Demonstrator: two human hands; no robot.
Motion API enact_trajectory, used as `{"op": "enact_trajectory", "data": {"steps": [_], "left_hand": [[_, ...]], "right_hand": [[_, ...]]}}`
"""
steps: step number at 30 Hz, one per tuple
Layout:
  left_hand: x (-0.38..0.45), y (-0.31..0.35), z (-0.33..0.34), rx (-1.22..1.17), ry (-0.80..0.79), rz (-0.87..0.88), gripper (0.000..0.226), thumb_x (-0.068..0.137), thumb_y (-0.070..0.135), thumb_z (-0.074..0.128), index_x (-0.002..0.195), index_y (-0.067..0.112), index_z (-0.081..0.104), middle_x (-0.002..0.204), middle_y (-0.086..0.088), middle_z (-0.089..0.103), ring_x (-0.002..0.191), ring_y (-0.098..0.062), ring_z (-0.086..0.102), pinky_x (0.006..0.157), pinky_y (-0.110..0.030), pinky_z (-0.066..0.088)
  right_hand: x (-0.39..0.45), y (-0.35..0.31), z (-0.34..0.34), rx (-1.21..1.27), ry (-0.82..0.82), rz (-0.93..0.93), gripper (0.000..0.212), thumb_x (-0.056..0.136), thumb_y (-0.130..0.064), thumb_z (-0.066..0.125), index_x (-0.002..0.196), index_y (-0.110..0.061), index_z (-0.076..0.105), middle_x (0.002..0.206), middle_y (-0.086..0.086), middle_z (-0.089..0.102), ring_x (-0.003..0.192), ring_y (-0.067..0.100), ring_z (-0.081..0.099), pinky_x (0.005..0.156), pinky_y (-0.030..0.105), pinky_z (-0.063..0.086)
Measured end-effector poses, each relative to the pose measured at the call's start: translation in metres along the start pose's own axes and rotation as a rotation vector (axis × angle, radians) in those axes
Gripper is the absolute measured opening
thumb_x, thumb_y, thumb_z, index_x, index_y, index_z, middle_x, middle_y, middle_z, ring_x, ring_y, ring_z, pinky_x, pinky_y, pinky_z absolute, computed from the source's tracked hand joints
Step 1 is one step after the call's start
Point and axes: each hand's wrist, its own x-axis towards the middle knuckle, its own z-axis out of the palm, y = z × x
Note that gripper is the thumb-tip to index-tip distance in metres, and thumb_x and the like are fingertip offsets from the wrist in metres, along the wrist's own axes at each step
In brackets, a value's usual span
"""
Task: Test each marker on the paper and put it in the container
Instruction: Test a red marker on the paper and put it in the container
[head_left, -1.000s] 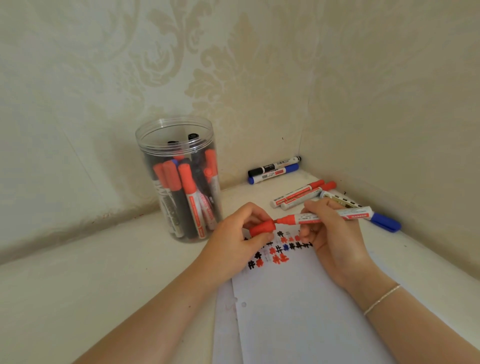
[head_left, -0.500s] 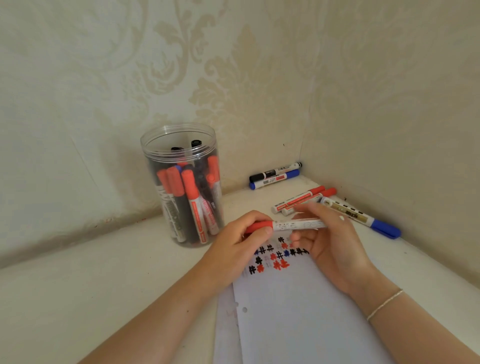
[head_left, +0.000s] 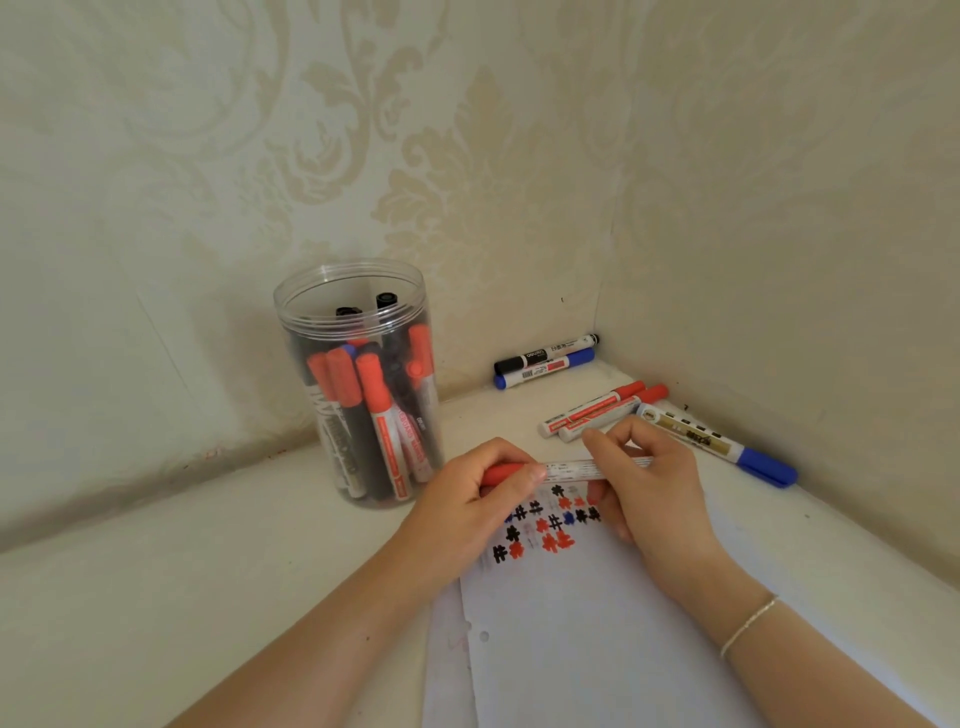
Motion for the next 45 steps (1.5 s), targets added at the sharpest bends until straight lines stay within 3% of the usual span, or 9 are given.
{"op": "enact_trajectory", "data": {"steps": [12,18,22,24,26,29,33,37,45], "left_hand": [[-0.005,0.018,0.001,-0.002,0.125,0.039,0.011,0.093,0.034,0.057,0.096,0.024,0.053,0.066,0.013,0.056,0.059,0.001,0.051,0.057,-0.016,0.042],[-0.004,0.085,-0.024,0.065,0.533,0.355,0.044,0.080,0.017,0.075,0.103,0.035,0.042,0.082,0.010,0.066,0.078,-0.001,0.065,0.065,-0.010,0.047],[0.013,0.130,-0.072,-0.048,0.826,0.510,0.048,0.079,0.016,0.077,0.102,0.033,0.039,0.079,0.003,0.069,0.073,-0.012,0.069,0.070,-0.030,0.055],[0.024,0.138,-0.100,-0.041,0.957,0.565,0.036,0.086,0.019,0.070,0.104,0.028,0.040,0.074,0.008,0.064,0.069,-0.014,0.066,0.070,-0.036,0.055],[0.035,0.137,-0.127,0.073,1.023,0.569,0.027,0.092,0.021,0.061,0.109,0.021,0.040,0.071,0.009,0.055,0.063,-0.016,0.059,0.066,-0.034,0.052],[0.046,0.128,-0.153,0.453,0.894,0.475,0.028,0.095,0.025,0.055,0.118,0.016,0.043,0.066,0.005,0.050,0.057,-0.013,0.052,0.058,-0.021,0.040],[0.053,0.113,-0.157,0.790,0.578,0.391,0.036,0.095,0.034,0.051,0.126,0.019,0.040,0.061,0.006,0.048,0.054,-0.009,0.051,0.054,-0.023,0.037],[0.055,0.105,-0.156,0.906,0.331,0.327,0.034,0.095,0.038,0.052,0.120,0.018,0.042,0.069,0.003,0.057,0.061,-0.015,0.057,0.064,-0.034,0.049],[0.057,0.105,-0.159,0.872,0.101,0.090,0.025,0.099,0.034,0.045,0.100,0.012,0.056,0.085,-0.005,0.067,0.067,-0.014,0.062,0.064,-0.030,0.051]], "right_hand": [[-0.002,-0.009,0.000,0.071,-0.047,0.031,0.033,0.090,-0.025,0.062,0.066,-0.008,0.047,0.047,0.012,0.051,0.030,0.014,0.031,0.037,0.020,0.026],[0.002,-0.062,0.020,0.281,-0.151,0.050,0.025,0.091,-0.026,0.059,0.073,-0.010,0.050,0.049,0.003,0.036,0.034,0.010,0.024,0.037,0.021,0.020],[0.021,-0.129,0.055,0.105,-0.216,-0.131,0.037,0.093,-0.042,0.053,0.075,-0.010,0.054,0.053,0.003,0.048,0.039,0.015,0.042,0.039,0.023,0.036],[0.033,-0.156,0.073,-0.115,-0.228,-0.269,0.041,0.094,-0.042,0.050,0.081,-0.004,0.060,0.068,0.011,0.062,0.051,0.020,0.059,0.054,0.031,0.052],[0.045,-0.171,0.087,-0.324,-0.225,-0.395,0.027,0.093,-0.027,0.050,0.089,-0.005,0.064,0.083,0.013,0.064,0.074,0.027,0.064,0.074,0.037,0.054],[0.057,-0.179,0.100,-0.553,-0.391,-0.391,0.020,0.086,-0.006,0.049,0.085,-0.013,0.067,0.088,0.007,0.062,0.084,0.023,0.058,0.073,0.030,0.047],[0.056,-0.170,0.115,-0.849,-0.584,-0.288,0.025,0.086,-0.008,0.051,0.102,0.001,0.068,0.099,0.015,0.066,0.090,0.026,0.060,0.071,0.030,0.049],[0.057,-0.160,0.120,-0.853,-0.643,-0.191,0.023,0.088,-0.010,0.050,0.102,0.000,0.064,0.103,0.013,0.067,0.096,0.024,0.064,0.077,0.032,0.058],[0.058,-0.153,0.124,-0.859,-0.601,-0.231,0.029,0.091,-0.006,0.040,0.107,0.002,0.063,0.102,0.020,0.067,0.088,0.033,0.068,0.077,0.038,0.058]]}}
